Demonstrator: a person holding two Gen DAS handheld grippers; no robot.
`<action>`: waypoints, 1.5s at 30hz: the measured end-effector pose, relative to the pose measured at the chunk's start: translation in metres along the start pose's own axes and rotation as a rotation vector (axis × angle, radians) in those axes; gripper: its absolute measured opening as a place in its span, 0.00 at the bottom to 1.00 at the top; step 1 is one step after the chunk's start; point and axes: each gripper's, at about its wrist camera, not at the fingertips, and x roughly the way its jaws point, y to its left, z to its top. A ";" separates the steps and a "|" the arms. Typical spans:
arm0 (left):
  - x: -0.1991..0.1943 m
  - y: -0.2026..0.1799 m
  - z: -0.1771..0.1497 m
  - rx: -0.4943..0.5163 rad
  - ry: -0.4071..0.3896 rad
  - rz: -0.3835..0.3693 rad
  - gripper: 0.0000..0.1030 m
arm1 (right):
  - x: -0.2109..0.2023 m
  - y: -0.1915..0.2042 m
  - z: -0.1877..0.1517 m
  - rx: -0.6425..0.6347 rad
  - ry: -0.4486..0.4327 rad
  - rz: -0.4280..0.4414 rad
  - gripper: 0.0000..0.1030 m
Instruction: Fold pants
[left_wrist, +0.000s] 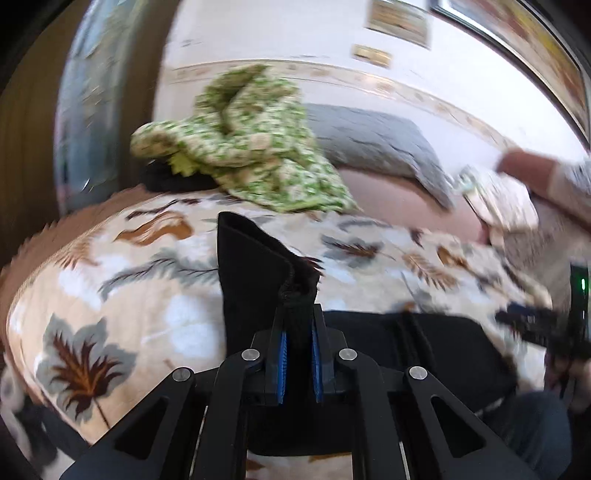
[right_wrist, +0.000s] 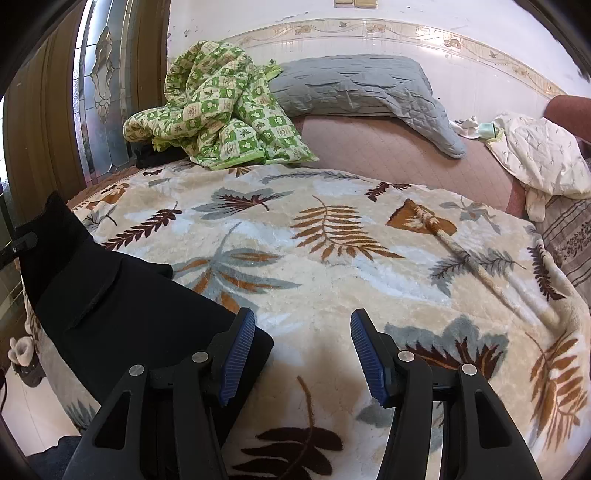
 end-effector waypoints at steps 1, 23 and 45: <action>0.002 -0.005 0.000 0.024 0.006 -0.007 0.08 | 0.000 0.000 0.000 0.000 0.000 -0.001 0.54; 0.019 -0.076 0.021 0.072 0.082 -0.297 0.08 | -0.001 -0.009 0.000 0.067 -0.008 0.018 0.54; 0.097 -0.165 0.041 0.284 0.372 -0.358 0.09 | 0.004 -0.058 -0.007 0.309 0.018 -0.023 0.54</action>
